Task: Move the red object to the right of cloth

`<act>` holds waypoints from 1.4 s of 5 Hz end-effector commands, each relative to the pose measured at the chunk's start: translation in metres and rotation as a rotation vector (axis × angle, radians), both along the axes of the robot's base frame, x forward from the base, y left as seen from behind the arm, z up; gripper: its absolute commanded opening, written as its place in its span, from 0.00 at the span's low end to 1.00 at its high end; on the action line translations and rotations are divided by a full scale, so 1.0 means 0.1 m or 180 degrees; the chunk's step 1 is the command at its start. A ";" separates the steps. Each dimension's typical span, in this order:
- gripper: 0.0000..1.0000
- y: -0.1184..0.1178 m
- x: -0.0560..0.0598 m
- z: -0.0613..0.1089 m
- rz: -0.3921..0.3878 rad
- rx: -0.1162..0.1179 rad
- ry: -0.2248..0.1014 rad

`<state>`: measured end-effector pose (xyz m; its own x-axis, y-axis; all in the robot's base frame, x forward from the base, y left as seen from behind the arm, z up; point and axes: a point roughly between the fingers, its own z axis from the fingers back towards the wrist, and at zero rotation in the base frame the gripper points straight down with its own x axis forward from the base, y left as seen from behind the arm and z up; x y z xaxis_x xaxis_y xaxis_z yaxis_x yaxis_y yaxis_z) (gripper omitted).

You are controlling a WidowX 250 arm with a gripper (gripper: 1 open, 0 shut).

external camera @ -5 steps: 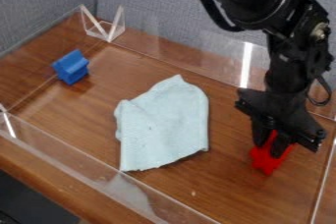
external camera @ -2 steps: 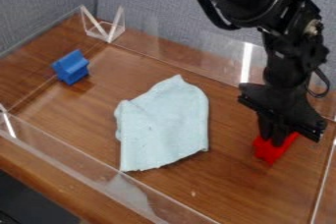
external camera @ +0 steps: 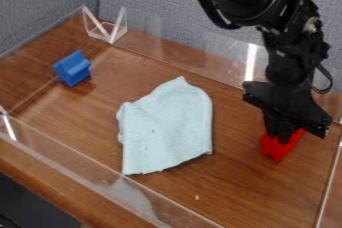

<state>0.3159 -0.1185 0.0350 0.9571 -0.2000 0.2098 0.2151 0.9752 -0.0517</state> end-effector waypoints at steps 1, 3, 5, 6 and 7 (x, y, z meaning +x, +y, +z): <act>1.00 0.27 -0.44 -0.72 0.0064 0.0283 0.0795; 1.00 0.35 -0.53 -0.80 0.0131 0.0311 0.0898; 1.00 0.34 -0.59 -0.60 0.0133 0.0301 0.1001; 1.00 0.36 -0.60 -0.50 0.0156 0.0290 0.1026; 1.00 0.38 -0.61 -0.42 0.0191 0.0276 0.1013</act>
